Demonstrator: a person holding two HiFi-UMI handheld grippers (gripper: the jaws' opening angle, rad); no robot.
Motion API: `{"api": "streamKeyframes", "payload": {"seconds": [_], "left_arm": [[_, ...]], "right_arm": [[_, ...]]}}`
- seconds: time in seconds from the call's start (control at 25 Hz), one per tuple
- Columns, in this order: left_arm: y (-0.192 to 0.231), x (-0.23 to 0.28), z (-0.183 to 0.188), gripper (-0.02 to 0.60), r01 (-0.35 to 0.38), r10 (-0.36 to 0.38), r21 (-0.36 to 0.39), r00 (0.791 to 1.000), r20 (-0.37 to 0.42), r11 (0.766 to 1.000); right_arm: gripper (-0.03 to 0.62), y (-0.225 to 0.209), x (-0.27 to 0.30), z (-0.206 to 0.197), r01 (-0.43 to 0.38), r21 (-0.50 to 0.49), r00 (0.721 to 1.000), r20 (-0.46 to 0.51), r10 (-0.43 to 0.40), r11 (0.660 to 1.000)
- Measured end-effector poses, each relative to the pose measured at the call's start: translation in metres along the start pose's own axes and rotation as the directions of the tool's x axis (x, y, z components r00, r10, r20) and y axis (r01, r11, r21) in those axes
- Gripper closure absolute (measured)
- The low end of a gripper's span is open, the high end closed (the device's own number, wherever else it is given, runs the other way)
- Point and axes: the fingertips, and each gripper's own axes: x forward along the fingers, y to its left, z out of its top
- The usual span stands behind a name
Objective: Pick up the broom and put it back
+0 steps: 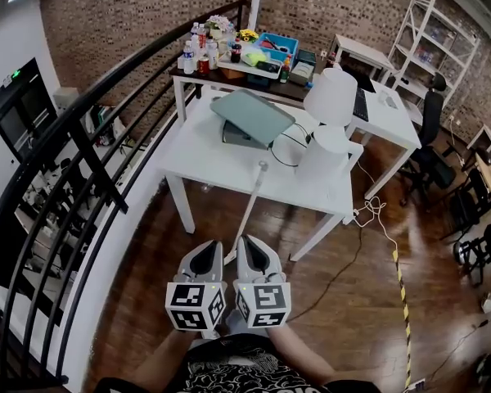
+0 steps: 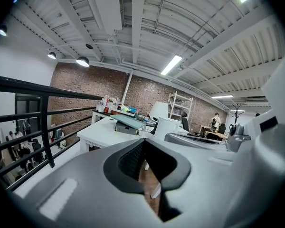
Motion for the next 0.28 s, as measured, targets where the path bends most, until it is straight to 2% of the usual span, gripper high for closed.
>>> {"api": "streamKeyframes", "payload": {"seconds": [0.28], "left_arm": [[-0.0016,-0.0016,-0.0022,0.578,-0.005,0.005,0.006,1.000,0.004,1.000]], "right_arm": [[0.594,0.0004,-0.0037,-0.0001,-0.011,0.013,1.000,0.014,0.011,1.000]]}}
